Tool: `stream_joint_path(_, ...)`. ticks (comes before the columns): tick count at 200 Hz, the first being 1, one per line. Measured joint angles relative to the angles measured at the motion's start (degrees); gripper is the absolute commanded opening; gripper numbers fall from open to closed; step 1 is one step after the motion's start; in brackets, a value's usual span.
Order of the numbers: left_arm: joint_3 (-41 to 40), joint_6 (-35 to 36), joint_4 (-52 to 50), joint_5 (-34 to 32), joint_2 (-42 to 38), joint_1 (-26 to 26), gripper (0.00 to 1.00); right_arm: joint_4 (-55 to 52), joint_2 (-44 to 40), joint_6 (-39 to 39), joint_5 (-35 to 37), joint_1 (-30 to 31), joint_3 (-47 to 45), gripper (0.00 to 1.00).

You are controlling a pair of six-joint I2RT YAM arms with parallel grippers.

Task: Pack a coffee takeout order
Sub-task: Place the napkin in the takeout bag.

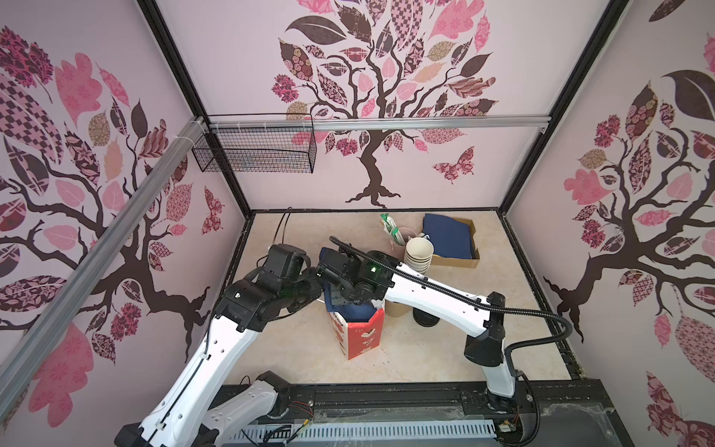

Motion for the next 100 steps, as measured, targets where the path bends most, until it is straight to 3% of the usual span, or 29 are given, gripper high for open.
stream_joint_path(100, -1.2, 0.7, -1.2, -1.7, -1.6, 0.4, 0.00, 6.3, 0.3, -0.4, -4.8, -1.6, -8.9, 0.00)
